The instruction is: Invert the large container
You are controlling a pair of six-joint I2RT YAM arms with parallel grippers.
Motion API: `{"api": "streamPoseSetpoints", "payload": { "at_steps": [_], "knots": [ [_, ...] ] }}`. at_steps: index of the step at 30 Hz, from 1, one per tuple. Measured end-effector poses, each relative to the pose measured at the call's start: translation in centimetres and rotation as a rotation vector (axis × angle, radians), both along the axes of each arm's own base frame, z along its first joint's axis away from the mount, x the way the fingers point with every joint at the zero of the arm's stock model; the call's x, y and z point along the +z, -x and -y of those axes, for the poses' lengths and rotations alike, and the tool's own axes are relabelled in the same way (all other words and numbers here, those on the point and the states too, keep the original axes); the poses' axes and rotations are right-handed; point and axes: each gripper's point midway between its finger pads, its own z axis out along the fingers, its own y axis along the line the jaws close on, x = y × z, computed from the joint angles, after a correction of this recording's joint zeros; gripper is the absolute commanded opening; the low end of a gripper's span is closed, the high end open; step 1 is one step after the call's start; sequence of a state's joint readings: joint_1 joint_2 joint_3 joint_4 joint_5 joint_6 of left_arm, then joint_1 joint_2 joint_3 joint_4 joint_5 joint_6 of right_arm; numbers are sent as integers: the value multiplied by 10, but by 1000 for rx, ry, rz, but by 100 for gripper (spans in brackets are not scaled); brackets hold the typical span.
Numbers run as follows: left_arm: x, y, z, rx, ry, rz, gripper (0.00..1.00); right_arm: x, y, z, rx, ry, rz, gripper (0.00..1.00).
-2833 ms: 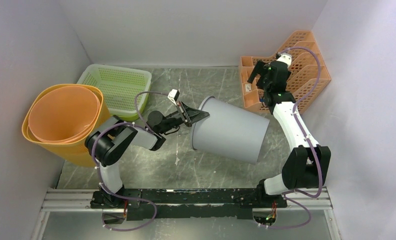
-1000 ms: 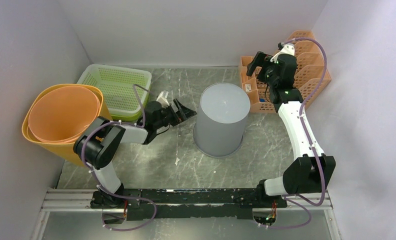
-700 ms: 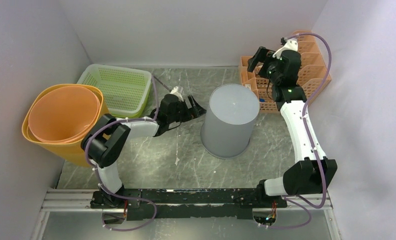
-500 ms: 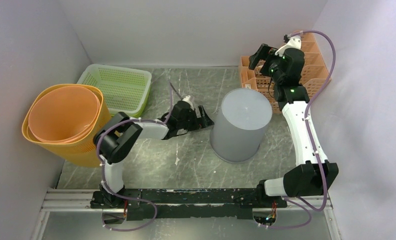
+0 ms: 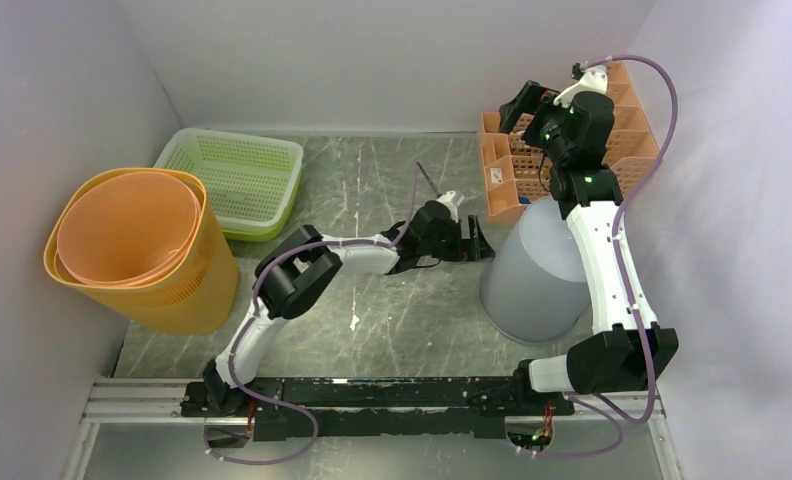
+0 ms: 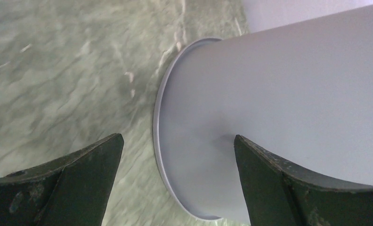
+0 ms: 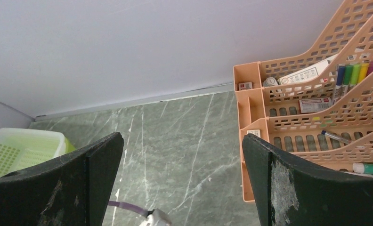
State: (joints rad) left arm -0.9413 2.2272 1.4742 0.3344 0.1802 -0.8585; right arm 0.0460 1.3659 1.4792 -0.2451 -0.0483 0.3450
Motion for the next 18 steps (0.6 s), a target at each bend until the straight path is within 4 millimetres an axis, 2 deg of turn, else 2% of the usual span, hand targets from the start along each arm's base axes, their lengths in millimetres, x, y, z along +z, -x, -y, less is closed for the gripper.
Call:
{"api": "streamPoseSetpoints", "payload": {
  "at_steps": [6,10,14,18],
  "knots": [
    [-4,3,38,-77,26,11,99,0,0,2,-11,2,-1,100],
    [-6,22,60,-164,37,24,99,0,0,2,-12,2,0,100],
    [-7,44,73,-272,42,39,100,0,0,2,-10,1,0,100],
    [-12,52,74,-341,-11,78,100,-1,-1,2,-10,3,-2,100]
  ]
}}
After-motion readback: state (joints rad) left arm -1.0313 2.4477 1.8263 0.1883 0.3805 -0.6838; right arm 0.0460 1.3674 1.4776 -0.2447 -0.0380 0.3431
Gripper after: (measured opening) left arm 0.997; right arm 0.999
